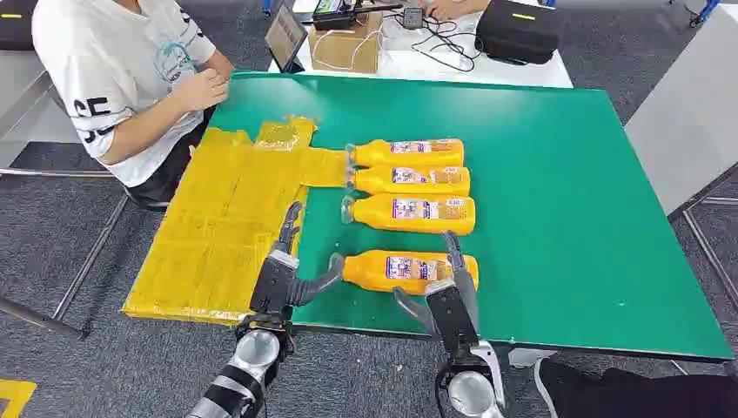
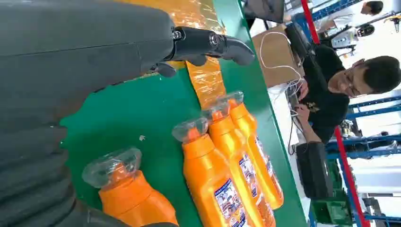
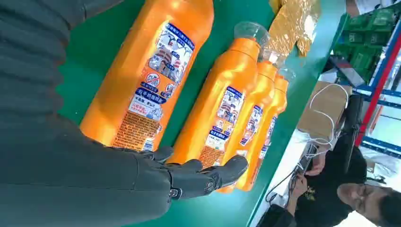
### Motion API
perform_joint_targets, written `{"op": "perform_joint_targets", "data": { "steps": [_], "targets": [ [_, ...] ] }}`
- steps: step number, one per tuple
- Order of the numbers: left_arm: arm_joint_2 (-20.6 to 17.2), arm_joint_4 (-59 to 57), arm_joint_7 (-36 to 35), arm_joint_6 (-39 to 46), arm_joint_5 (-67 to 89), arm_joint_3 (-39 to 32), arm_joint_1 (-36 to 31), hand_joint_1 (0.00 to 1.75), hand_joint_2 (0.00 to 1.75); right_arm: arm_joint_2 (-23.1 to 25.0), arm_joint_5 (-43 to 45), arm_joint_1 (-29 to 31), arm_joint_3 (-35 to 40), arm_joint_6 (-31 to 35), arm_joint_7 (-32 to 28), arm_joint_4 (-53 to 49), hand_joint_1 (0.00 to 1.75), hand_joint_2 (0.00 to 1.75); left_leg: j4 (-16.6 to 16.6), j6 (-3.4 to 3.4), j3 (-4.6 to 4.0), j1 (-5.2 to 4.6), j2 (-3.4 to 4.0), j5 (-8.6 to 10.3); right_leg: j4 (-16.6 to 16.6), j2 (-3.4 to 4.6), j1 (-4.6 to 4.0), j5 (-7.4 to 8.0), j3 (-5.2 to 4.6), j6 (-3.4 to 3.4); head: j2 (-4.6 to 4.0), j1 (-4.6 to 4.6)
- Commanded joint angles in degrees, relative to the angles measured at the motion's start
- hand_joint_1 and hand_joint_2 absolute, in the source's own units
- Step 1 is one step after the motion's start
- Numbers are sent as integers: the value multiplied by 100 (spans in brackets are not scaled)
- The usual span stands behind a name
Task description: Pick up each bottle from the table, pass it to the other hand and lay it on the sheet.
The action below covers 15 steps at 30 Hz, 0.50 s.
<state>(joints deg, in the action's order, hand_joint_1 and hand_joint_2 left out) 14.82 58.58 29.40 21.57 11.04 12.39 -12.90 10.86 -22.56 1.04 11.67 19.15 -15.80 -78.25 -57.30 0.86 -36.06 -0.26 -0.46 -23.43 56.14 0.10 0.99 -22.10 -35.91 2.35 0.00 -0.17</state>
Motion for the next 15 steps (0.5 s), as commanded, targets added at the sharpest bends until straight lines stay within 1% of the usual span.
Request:
{"op": "perform_joint_targets", "data": {
  "steps": [1, 3, 4, 5, 6, 7, 8, 11, 12, 13, 14, 15],
  "targets": [
    [-33, -332, -6, -11, -32, -83, -187, 0, 175, -63, 29, 165, -81, -33, -7, 98, 0, 175, 1, -7, 27, 5, 4, -12, -3, 1, -7, -11, 28, -9, 0, 2],
    [-29, -328, -6, -21, -33, -77, -194, 0, 175, -26, 26, 177, -58, -25, 2, 95, 0, 175, -1, -8, 32, 7, 5, -16, -3, 1, -8, -13, 34, -10, 0, 0],
    [-28, -324, 1, -15, -22, -68, -192, 0, 175, -34, 29, 184, -28, -32, 1, 96, 0, 175, 1, -6, 20, 5, 5, -9, -4, 2, -6, -7, 21, -7, 0, 0],
    [-29, -318, 3, 39, -3, -74, -182, 0, 175, -52, 34, 183, 3, -36, 1, 86, 0, 175, -2, -8, 34, 8, 8, -18, -3, 3, -9, -14, 36, -11, 2, 0],
    [-25, -305, 6, 61, -10, -93, -167, 0, 175, -64, 27, 176, 21, -44, 3, 72, 0, 175, 2, -6, 23, 4, 5, -10, -3, 2, -5, -9, 24, -8, 0, 0],
    [-28, -284, 16, 79, -23, -118, -148, 0, 175, -90, -34, 175, 39, -33, 38, 82, 0, 175, 0, -9, 39, 8, 7, -18, -4, 2, -9, -15, 40, -12, 0, 0],
    [-35, -280, 19, 69, -23, -116, -139, 0, 175, -94, -48, 182, 40, -28, 57, 99, 0, 175, 1, -7, 26, 5, 7, -12, -3, 3, -6, -10, 26, -9, 2, 0],
    [-27, -265, 30, 40, -22, -111, -132, 0, 175, -131, -101, 226, 28, -46, 114, 203, 0, 175, -3, -10, 43, 11, 11, -22, -3, 6, -12, -17, 44, -13, 0, 0],
    [-26, -248, 37, 34, -25, -99, -130, 0, 175, -147, -182, 237, 40, -30, 141, 230, 0, 175, 0, -7, 29, 6, 8, -14, -3, 5, -7, -11, 29, -9, 0, 0],
    [-20, -241, 27, 29, -31, -92, -126, 0, 175, -157, -248, 245, 48, -8, 176, 253, 0, 175, -3, -10, 43, 11, 11, -22, -3, 6, -13, -17, 45, -13, 0, 2],
    [-17, -243, 13, 26, -32, -84, -126, 0, 175, -157, -298, 244, 40, -6, 197, 280, 0, 175, 3, -6, 28, 6, 7, -12, -6, 3, -7, -8, 30, -8, 2, 0],
    [-19, -251, 8, 11, -33, -76, -125, 0, 175, -194, -446, 261, 93, 28, 231, 318, 0, 175, -3, -9, 46, 10, 10, -23, -5, 5, -12, -18, 49, -12, 0, 2]
  ]
}}
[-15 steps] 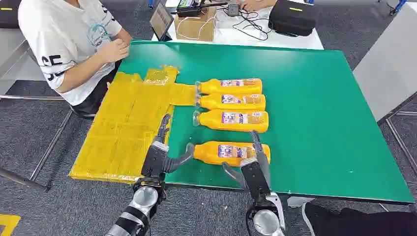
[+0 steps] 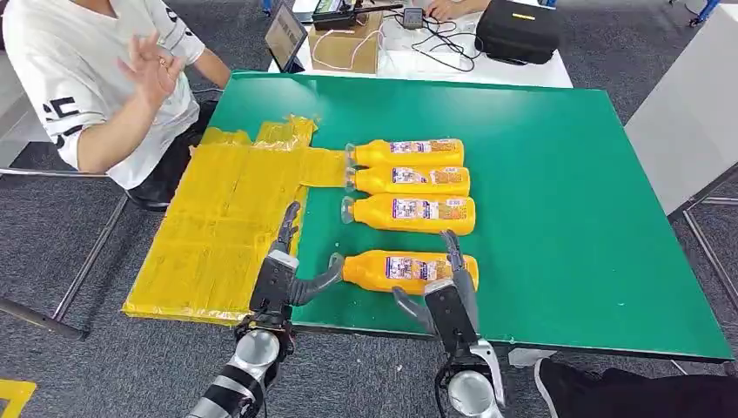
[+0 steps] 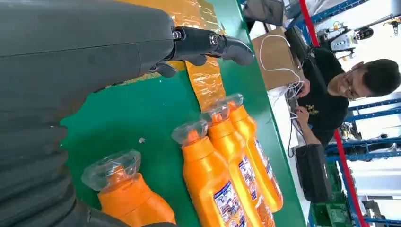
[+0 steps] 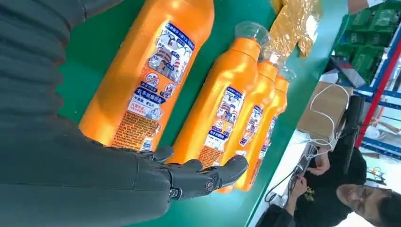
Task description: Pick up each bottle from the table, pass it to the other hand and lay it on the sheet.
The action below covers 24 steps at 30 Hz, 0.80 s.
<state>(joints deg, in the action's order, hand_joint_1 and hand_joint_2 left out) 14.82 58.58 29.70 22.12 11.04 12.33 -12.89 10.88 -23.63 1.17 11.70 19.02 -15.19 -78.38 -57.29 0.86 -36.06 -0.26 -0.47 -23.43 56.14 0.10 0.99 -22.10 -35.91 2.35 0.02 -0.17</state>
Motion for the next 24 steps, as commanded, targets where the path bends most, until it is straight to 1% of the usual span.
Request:
{"op": "perform_joint_targets", "data": {
  "steps": [1, 2, 3, 4, 5, 6, 7, 8, 9, 10, 11, 13, 16, 18, 19, 21, 22, 23, 24],
  "targets": [
    [-19, -253, -24, -45, -32, -68, -126, 0, 175, -202, -362, 252, 97, 44, 178, 339, 0, 175, 2, -7, 33, 6, 8, -14, -7, 4, -8, -10, 33, -9, -2, 0],
    [-23, -268, -27, -51, -25, -57, -129, 0, 175, -207, -424, 271, 96, 61, 206, 382, 0, 175, 3, -5, 21, 4, 6, -8, -6, 3, -5, -5, 22, -6, -2, 0],
    [-23, -277, -31, -53, -26, -58, -135, 0, 175, -230, -546, 301, 102, 115, 237, 418, 0, 175, 2, -7, 36, 8, 8, -16, -8, 4, -9, -12, 38, -9, 0, 0],
    [-26, -278, -31, -66, -29, -55, -137, 0, 175, -259, -662, 336, 110, 156, 276, 455, 0, 175, 2, -6, 26, 7, 7, -11, -7, 3, -7, -8, 27, -8, 0, 0],
    [-28, -276, -31, -72, -30, -55, -143, 0, 175, -292, -807, 379, 113, 208, 322, 500, 0, 175, 0, -8, 44, 9, 9, -20, -6, 4, -11, -16, 45, -11, 0, 2],
    [-31, -271, -41, -90, -31, -52, -147, 0, 175, -322, -916, 438, 88, 201, 390, 583, 0, 175, 3, -6, 30, 6, 9, -12, -7, 6, -7, -8, 30, -8, 0, 0],
    [-34, -268, -45, -98, -30, -51, -148, 0, 175, -349, -990, 464, 80, 194, 432, 624, 0, 175, -2, -8, 43, 9, 12, -21, -4, 7, -10, -16, 43, -12, -2, 0],
    [-39, -260, -67, -111, -21, -49, -145, 0, 175, -416, -1246, 513, 88, 199, 547, 727, 0, 175, 4, -6, 29, 6, 9, -11, -8, 5, -7, -7, 30, -8, -2, 2],
    [-42, -254, -77, -118, -15, -50, -142, 0, 175, -433, -1324, 526, 78, 181, 582, 760, 0, 175, 5, -8, 46, 10, 9, -17, -13, 5, -11, -11, 48, -11, -2, 0],
    [-42, -254, -77, -118, -15, -50, -142, 0, 175, -433, -1324, 526, 78, 181, 582, 760, 0, 175, 5, -6, 32, 6, 8, -12, -10, 4, -7, -8, 34, -8, -2, 0],
    [-42, -254, -77, -118, -15, -50, -142, 0, 175, -433, -1324, 526, 78, 181, 582, 760, 0, 175, 4, -8, 48, 10, 10, -18, -12, 5, -11, -13, 50, -11, -2, 0],
    [-42, -254, -77, -118, -15, -50, -142, 0, 175, -433, -1324, 526, 78, 181, 582, 760, 0, 175, 4, -5, 29, 5, 5, -10, -8, 2, -6, -7, 30, -7, -2, 2],
    [-52, -223, -93, -150, -6, -54, -126, 0, 175, -518, -1736, 612, 127, 263, 745, 882, 0, 175, 2, -9, 47, 10, 11, -20, -7, 6, -12, -16, 47, -12, 0, 0],
    [-58, -190, -122, -199, 23, -44, -120, 0, 175, -586, -1938, 735, 95, 199, 857, 1025, 0, 175, 3, -6, 30, 6, 11, -12, -9, 8, -7, -7, 31, -8, -2, 0],
    [-56, -173, -133, -219, 35, -39, -120, 0, 175, -615, -2038, 795, 91, 166, 908, 1109, 0, 175, 1, -9, 47, 11, 14, -21, -10, 9, -12, -14, 50, -12, 0, 0],
    [-51, -133, -157, -265, 59, -23, -115, 0, 175, -681, -2258, 900, 79, 92, 1015, 1270, 0, 175, 3, -4, 22, 3, 8, -7, -6, 5, -4, -4, 22, -6, 0, 0],
    [-50, -119, -172, -281, 65, -21, -110, 0, 175, -711, -2371, 943, 85, 50, 1079, 1345, 0, 175, 2, -5, 37, 7, 12, -15, -8, 8, -8, -9, 38, -9, -2, 2],
    [-47, -110, -183, -294, 68, -23, -105, 0, 175, -743, -2513, 985, 96, 44, 1147, 1420, 0, 175, 1, -5, 28, 6, 9, -11, -7, 6, -7, -6, 29, -7, -2, 0],
    [-45, -119, -209, -322, 66, -30, -108, 0, 175, -765, -2648, 1041, 111, 13, 1219, 1522, 0, 175, 0, -7, 42, 9, 10, -17, -8, 5, -10, -12, 45, -10, -2, 2]
  ]
}}
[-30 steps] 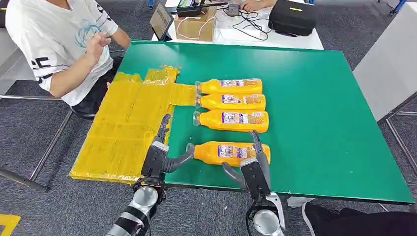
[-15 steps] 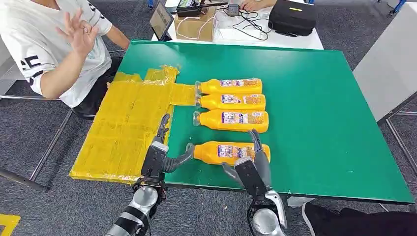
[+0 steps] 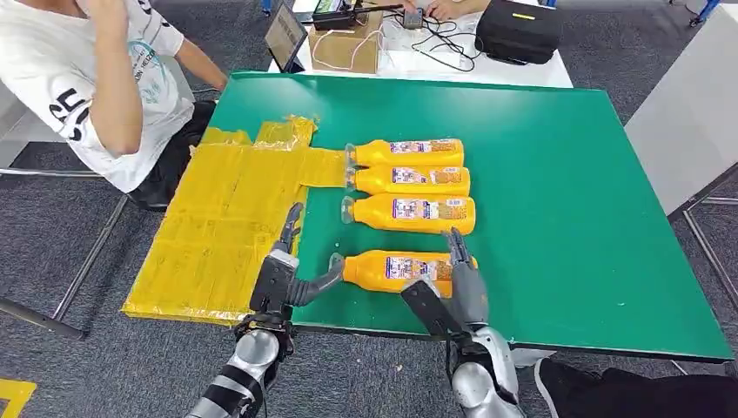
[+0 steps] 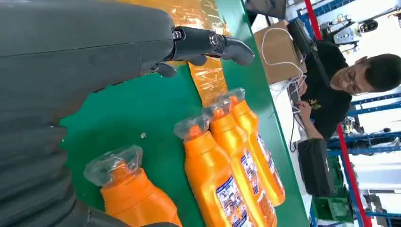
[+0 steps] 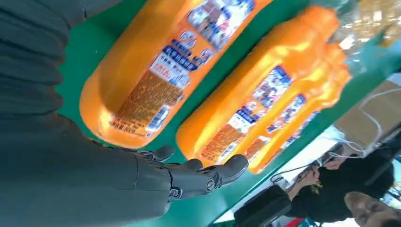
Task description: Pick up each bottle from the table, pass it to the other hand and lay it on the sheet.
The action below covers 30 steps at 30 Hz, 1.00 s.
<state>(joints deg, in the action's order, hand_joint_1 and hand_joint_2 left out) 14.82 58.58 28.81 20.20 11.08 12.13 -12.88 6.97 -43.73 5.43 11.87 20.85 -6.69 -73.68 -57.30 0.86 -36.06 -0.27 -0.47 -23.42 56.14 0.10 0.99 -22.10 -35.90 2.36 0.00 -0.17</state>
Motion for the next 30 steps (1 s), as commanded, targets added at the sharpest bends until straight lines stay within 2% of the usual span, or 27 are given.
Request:
{"op": "perform_joint_targets", "data": {
  "steps": [1, 8, 11, 12, 14, 18, 19, 29, 30],
  "targets": [
    [-49, -147, -135, -174, 55, -10, -122, 0, 175, -412, -791, 658, 140, -188, 453, 1126, 0, 175, 4, -6, 32, 7, 8, -11, -10, 4, -8, -7, 33, -8, 0, 0],
    [-34, -92, -178, -351, -50, -114, -19, 0, 175, -524, -1664, 960, 383, -271, 964, 1533, 0, 175, 1, -6, 33, 6, 15, -14, -7, 11, -8, -8, 33, -9, 2, 0],
    [-43, -123, -202, -449, -91, -149, -17, 0, 175, -575, -1912, 1131, 552, -491, 1149, 1697, 0, 175, 2, -5, 26, 4, 13, -10, -6, 10, -5, -5, 25, -7, 2, 0],
    [-33, -134, -203, -472, -102, -167, -29, 0, 175, -602, -1973, 1192, 615, -571, 1186, 1786, 0, 175, -1, -8, 46, 9, 24, -22, -6, 20, -11, -12, 45, -12, 0, 0],
    [-33, -134, -203, -472, -102, -167, -29, 0, 175, -602, -1973, 1192, 615, -571, 1186, 1786, 0, 175, 1, -5, 23, 5, 11, -8, -6, 7, -6, -4, 24, -7, 0, 0],
    [-1, -80, -273, -668, -215, -251, 12, 0, 175, -681, -2429, 1442, 870, -1037, 1555, 2338, 0, 175, 0, -5, 29, 6, 13, -11, -6, 10, -7, -5, 29, -8, 0, 2],
    [-6, -95, -280, -687, -247, -286, 29, 0, 175, -698, -2474, 1485, 917, -1122, 1568, 2462, 23, 175, -1, -7, 44, 9, 17, -19, -8, 13, -11, -11, 45, -11, 0, 0],
    [-13, -107, -277, -689, -249, -295, 37, 0, 175, -701, -2475, 1494, 919, -1139, 1568, 2497, 23, 175, 3, -5, 41, 7, 2, -7, -10, -2, -9, -4, 44, -7, 0, 2],
    [-13, -107, -277, -689, -249, -295, 37, 0, 175, -701, -2475, 1494, 919, -1139, 1568, 2497, 147, 175, 1, -8, 57, 11, 4, -14, -11, -2, -13, -10, 61, -11, 0, 0]
  ]
}}
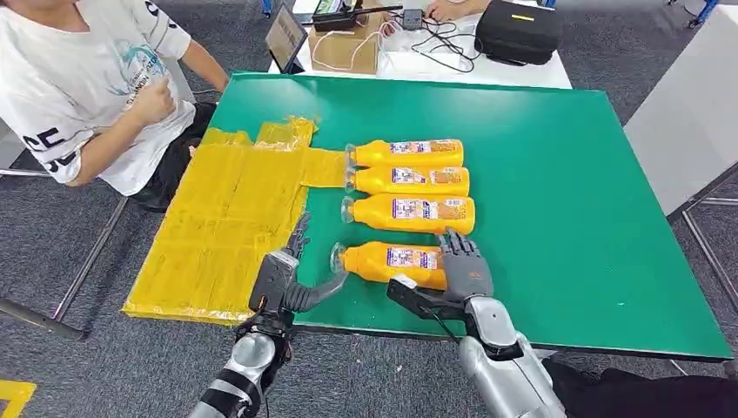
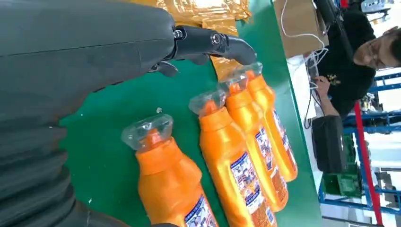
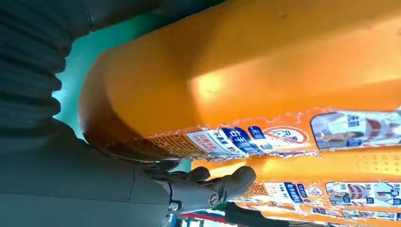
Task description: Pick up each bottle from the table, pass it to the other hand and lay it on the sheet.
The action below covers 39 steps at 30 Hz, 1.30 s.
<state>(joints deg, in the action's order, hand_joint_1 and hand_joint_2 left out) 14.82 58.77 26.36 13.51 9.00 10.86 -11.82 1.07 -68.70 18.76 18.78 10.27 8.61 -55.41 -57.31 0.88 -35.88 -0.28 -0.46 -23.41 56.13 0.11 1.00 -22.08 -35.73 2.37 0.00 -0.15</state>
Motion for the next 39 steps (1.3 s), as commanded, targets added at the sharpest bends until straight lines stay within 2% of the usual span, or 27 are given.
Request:
{"op": "perform_joint_targets", "data": {
  "steps": [1, 2, 4, 8, 9, 15, 18, 22, 23, 25, 27, 30, 33, 34, 36, 39],
  "targets": [
    [-13, -171, -27, -39, -62, -186, -92, 0, 175, -115, 24, 204, 265, -146, 33, 734, 157, 175, 2, -7, 30, 8, 3, -10, -7, -1, -9, -8, 33, -9, 0, 0],
    [-14, -183, -19, -38, -66, -198, -99, 0, 175, -117, 29, 224, 272, -185, 39, 763, 155, 175, 3, -5, 23, 5, 2, -5, -6, 0, -6, -3, 24, -6, 0, -2],
    [-22, -196, 0, -72, -70, -207, -130, 0, 175, -125, 86, 299, 268, -272, 48, 880, 164, 175, -1, -9, 43, 11, 3, -15, -6, -3, -13, -12, 47, -12, 0, -2],
    [-15, -191, 15, -44, -86, -279, -135, 0, 175, -120, 225, 416, 157, -273, 74, 969, 159, 175, 2, -1, 39, 8, -3, -4, -8, -5, -9, -7, 45, -7, 0, 0],
    [-25, -229, 19, -35, -72, -275, -149, 0, 175, -102, 451, 432, 68, -383, -80, 965, 175, 175, 3, -4, 51, 11, -2, -10, -10, -6, -12, -12, 59, -10, 0, -2],
    [-108, -469, 237, 127, 48, -283, -355, 0, 175, -171, 1696, 729, -39, -962, -706, 1037, 175, 175, 2, -2, 47, 8, -6, -5, -9, -9, -10, -7, 53, -8, 0, 0],
    [-132, -475, 243, 152, 94, -270, -402, 0, 175, -177, 1994, 800, -55, -975, -831, 1073, 175, 175, 3, -3, 46, 7, -2, -1, -8, -7, -9, -3, 49, -8, 2, 0],
    [-144, -448, 233, 160, 62, -313, -401, 0, 175, -28, 2572, 546, -237, -677, -1110, 575, 175, 175, 3, -2, 47, 6, 0, -1, -7, -5, -8, 1, 45, -7, 2, 0],
    [-142, -451, 246, 208, 70, -324, -400, 0, 175, 81, 2723, 312, -348, -282, -1265, 166, 175, 175, 5, -5, 53, 9, 0, -4, -10, -6, -11, -2, 53, -11, 0, -2],
    [-138, -405, 213, 260, 126, -313, -388, 0, 175, 237, 2486, -67, -264, 218, -1213, -475, 175, 175, 3, -6, 55, 10, 3, -8, -7, -3, -13, -5, 54, -11, 0, -2],
    [-136, -380, 190, 261, 136, -307, -382, 0, 175, 273, 2482, -180, -212, 225, -1125, -666, 175, 175, 2, -9, 60, 11, 4, -14, -4, -3, -14, -12, 57, -13, 2, 0],
    [-132, -442, 171, 248, 133, -287, -449, 0, 175, 460, 2876, -448, -414, 635, -1431, -1050, 175, 175, -3, -7, 50, 9, 4, -15, 4, -1, -12, -15, 50, -11, 0, -2],
    [-119, -479, 145, 153, 56, -274, -508, 0, 175, 581, 3077, -529, -445, 796, -1599, -1214, 175, 175, -2, -1, 24, 4, -5, -4, 2, -6, -6, -6, 26, -4, 0, -2],
    [-116, -507, 140, 107, 31, -242, -541, 0, 175, 657, 3180, -576, -452, 903, -1708, -1320, 175, 175, -9, -6, 41, 12, 1, -19, 5, -2, -15, -18, 45, -10, 0, 0],
    [-99, -483, 149, 92, 43, -180, -554, 0, 175, 755, 3282, -603, -415, 952, -1788, -1347, 175, 175, 0, 1, 10, 1, 1, -2, 2, -1, -2, -3, 10, -2, 0, -2],
    [-79, -435, 66, -52, -25, -51, -580, 0, 175, 845, 3381, -521, -305, 989, -1883, -1146, 175, 175, -6, -4, 25, 8, 3, -13, 4, 0, -9, -12, 27, -9, 0, -2]
  ]
}}
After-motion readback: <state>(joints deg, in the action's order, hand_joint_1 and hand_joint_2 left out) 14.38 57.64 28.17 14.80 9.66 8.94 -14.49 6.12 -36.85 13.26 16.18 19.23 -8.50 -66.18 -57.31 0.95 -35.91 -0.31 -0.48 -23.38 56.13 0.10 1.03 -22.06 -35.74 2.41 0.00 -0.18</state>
